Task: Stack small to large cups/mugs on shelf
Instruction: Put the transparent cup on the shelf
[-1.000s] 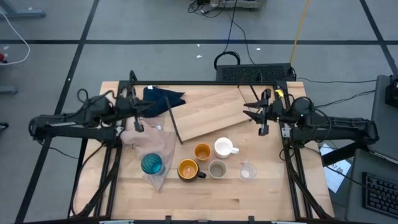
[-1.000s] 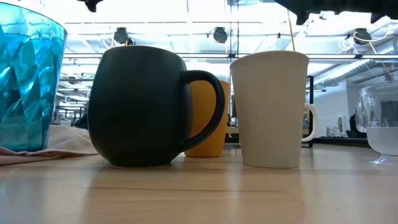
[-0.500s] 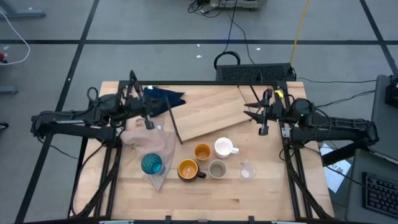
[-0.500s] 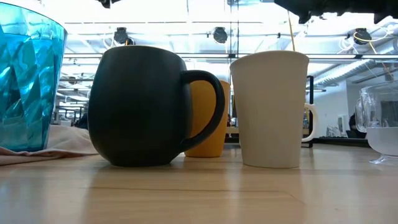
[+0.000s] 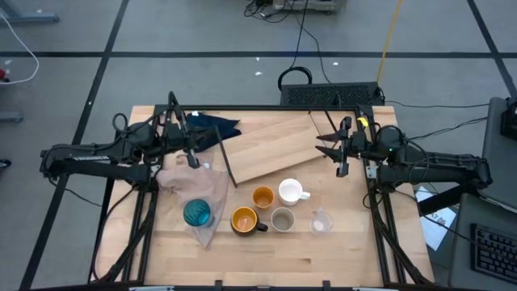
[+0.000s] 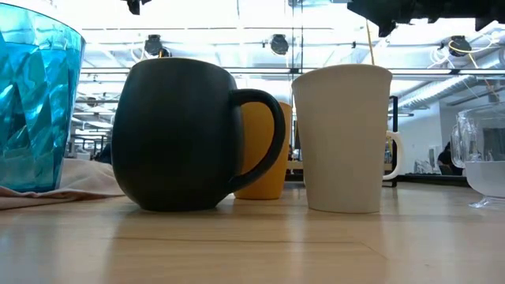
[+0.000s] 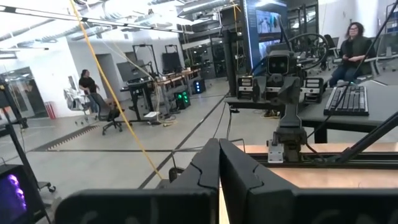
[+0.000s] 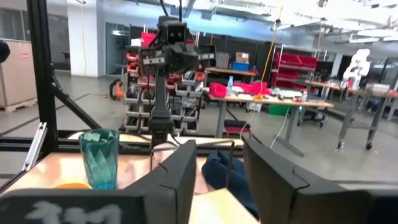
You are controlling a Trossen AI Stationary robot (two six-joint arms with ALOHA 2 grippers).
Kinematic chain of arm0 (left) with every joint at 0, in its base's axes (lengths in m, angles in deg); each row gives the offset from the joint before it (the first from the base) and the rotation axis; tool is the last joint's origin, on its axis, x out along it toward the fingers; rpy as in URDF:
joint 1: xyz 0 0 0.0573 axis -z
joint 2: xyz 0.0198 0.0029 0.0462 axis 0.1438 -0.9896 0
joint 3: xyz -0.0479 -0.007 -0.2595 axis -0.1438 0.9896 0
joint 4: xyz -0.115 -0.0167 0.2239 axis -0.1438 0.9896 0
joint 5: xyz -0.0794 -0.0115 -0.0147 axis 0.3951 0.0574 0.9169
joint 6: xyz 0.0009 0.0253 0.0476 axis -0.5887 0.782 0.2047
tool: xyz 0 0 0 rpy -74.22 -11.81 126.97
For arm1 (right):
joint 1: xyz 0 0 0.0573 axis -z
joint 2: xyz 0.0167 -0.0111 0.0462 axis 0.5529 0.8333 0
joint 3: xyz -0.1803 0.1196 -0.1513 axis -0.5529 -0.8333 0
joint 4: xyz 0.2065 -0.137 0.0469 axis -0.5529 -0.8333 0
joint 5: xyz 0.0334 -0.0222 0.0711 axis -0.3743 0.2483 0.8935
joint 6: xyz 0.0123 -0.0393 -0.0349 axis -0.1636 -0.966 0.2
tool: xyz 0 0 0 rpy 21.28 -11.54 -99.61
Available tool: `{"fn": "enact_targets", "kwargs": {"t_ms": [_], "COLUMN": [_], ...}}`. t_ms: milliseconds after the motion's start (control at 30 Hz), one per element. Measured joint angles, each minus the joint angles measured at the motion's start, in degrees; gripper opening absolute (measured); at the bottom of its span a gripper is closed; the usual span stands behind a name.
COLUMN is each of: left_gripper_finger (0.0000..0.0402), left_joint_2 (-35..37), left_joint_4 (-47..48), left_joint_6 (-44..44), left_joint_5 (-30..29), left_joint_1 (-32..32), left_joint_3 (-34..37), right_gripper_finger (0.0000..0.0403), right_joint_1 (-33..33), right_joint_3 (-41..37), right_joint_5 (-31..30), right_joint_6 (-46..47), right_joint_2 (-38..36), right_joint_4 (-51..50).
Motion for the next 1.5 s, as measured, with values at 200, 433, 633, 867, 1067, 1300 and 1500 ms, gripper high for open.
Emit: {"fn": "enact_targets", "kwargs": {"t_ms": [200, 433, 633, 867, 1067, 1300, 1500], "left_gripper_finger": [0.002, 0.0021, 0.0021, 0.0021, 0.0021, 0.0021, 0.0021], "left_joint_2": [0.0, 0.0, 0.0, 0.0, 0.0, 0.0, 0.0], "left_joint_4": [-0.1, 0.0, 0.0, 0.1, 0.0, 0.1, 0.0], "left_joint_6": [0.0, 0.0, 0.0, -0.1, 0.0, 0.0, 0.2], "left_joint_5": [0.0, -0.1, -2.6, -3.0, -3.0, -3.0, -3.0], "left_joint_1": [0.0, 0.0, 0.0, 0.0, 0.0, 0.0, 0.0], "left_joint_3": [0.0, 0.0, 0.0, 0.0, 0.0, 0.0, 0.0], "right_gripper_finger": [0.0221, 0.0253, 0.0242, 0.0233, 0.0233, 0.0233, 0.0233], "right_joint_1": [0.0, -0.2, -2.8, -8.3, -11.9, -14.1, -17.0], "right_joint_3": [0.0, 7.9, 24.4, 35.9, 32.6, 24.0, 19.9], "right_joint_5": [-3.5, -3.7, -6.2, 2.7, 12.1, 12.3, 14.0], "right_joint_6": [0.4, -2.0, 1.3, 19.0, 32.1, 34.7, 35.9], "right_joint_2": [0.1, 0.1, 2.8, 3.7, 2.8, 5.7, 8.9], "right_joint_4": [-0.2, -22.2, -44.9, -69.9, -72.4, -68.9, -64.5]}}
